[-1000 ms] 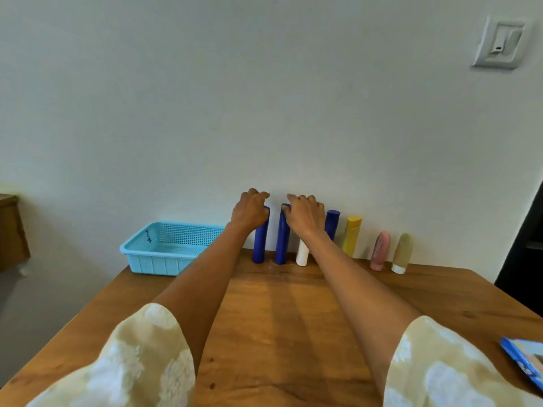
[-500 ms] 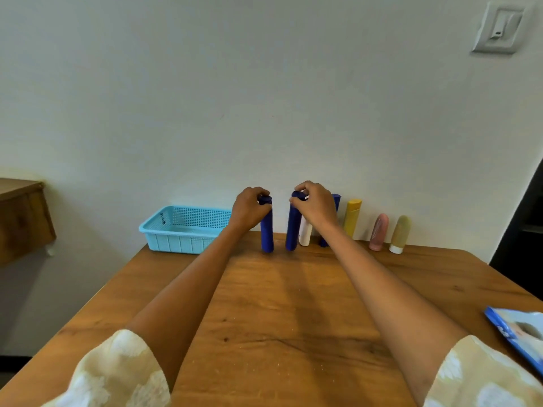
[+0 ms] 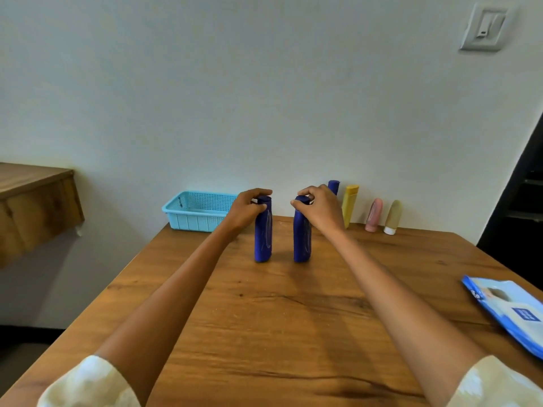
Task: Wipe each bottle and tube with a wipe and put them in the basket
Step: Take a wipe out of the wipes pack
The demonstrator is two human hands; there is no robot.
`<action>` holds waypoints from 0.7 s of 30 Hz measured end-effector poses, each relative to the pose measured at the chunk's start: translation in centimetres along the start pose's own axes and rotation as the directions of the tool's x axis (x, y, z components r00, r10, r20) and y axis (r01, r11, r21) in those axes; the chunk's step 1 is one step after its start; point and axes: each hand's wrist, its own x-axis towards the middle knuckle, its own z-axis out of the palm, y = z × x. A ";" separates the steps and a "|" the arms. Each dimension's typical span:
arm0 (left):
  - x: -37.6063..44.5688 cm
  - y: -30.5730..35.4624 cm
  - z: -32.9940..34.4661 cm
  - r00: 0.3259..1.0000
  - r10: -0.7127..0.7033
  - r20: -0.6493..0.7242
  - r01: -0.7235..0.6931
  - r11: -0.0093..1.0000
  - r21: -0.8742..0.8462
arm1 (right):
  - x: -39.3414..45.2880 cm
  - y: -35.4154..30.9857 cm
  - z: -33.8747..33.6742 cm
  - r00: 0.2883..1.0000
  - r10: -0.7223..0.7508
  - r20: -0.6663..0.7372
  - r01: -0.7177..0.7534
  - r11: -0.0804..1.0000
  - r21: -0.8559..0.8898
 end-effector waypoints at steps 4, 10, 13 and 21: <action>-0.4 0.5 -0.2 0.992 -0.014 0.123 0.012 1.000 0.018 | -0.4 -0.3 -0.1 1.000 0.024 -0.012 -0.024 1.000 0.001; -0.9 -0.4 -0.5 0.996 0.031 0.085 -0.037 0.997 0.061 | -0.6 -0.1 -0.8 0.999 0.038 0.009 -0.037 0.999 -0.030; -1.2 -0.9 -0.5 0.990 0.112 0.085 -0.124 0.980 0.156 | -0.8 -0.2 -1.1 0.999 0.044 0.015 -0.044 0.998 -0.036; -1.8 -0.4 0.1 0.982 0.189 0.000 -0.181 0.940 0.291 | -1.8 -0.7 -1.6 0.999 0.032 -0.008 -0.032 0.999 -0.018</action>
